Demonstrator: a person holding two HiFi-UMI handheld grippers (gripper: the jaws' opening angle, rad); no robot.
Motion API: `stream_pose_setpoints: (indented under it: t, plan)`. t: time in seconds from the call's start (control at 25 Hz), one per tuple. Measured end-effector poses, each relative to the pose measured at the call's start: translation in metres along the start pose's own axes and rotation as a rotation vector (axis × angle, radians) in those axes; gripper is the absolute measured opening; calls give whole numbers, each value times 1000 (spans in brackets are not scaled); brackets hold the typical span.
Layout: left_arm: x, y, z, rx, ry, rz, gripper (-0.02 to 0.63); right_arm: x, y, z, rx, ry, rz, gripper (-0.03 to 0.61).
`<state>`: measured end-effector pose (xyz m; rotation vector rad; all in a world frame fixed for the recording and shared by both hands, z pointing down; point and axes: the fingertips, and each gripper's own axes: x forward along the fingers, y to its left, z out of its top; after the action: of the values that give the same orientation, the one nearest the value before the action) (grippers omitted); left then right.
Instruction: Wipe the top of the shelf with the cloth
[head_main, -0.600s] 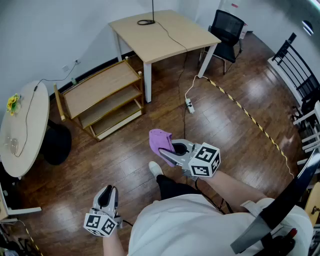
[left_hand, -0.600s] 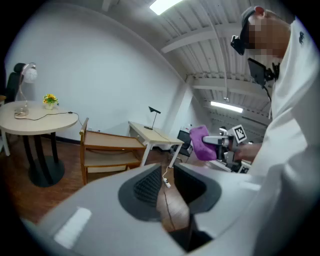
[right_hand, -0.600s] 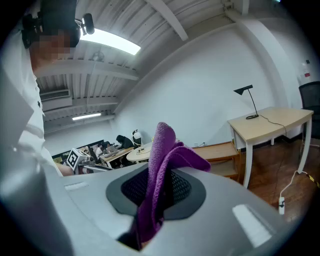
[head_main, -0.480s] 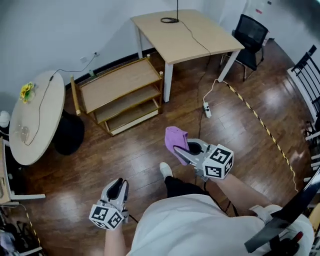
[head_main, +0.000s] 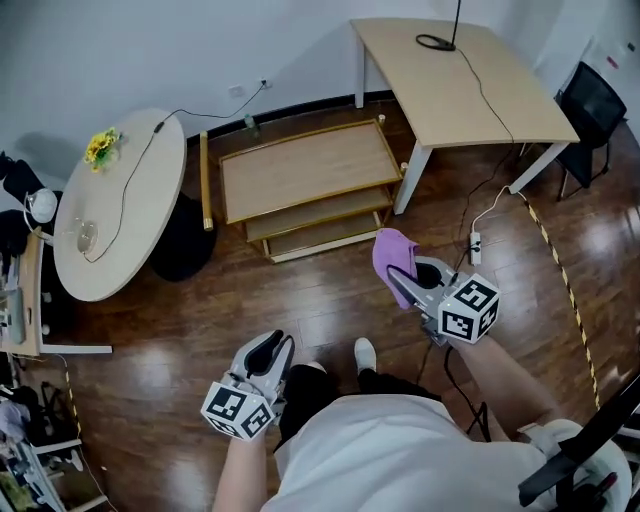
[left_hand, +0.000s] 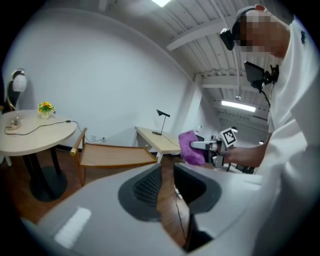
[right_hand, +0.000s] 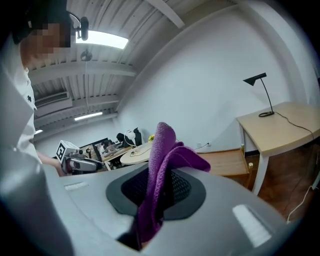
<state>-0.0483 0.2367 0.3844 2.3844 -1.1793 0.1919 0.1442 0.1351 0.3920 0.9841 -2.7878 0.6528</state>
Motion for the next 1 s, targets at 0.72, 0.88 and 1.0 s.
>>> stream_pose_setpoints:
  t: [0.72,0.88,1.0]
  plan:
    - [36,196,90,65,52,-104,95,337,-35,47,27,110,50,51]
    - [39,229,98,44,64,-86,95,418,-44,46,43,141,91,51]
    - [46,246,105,5,66,-39,95,473,-54,41,60,168,138,51]
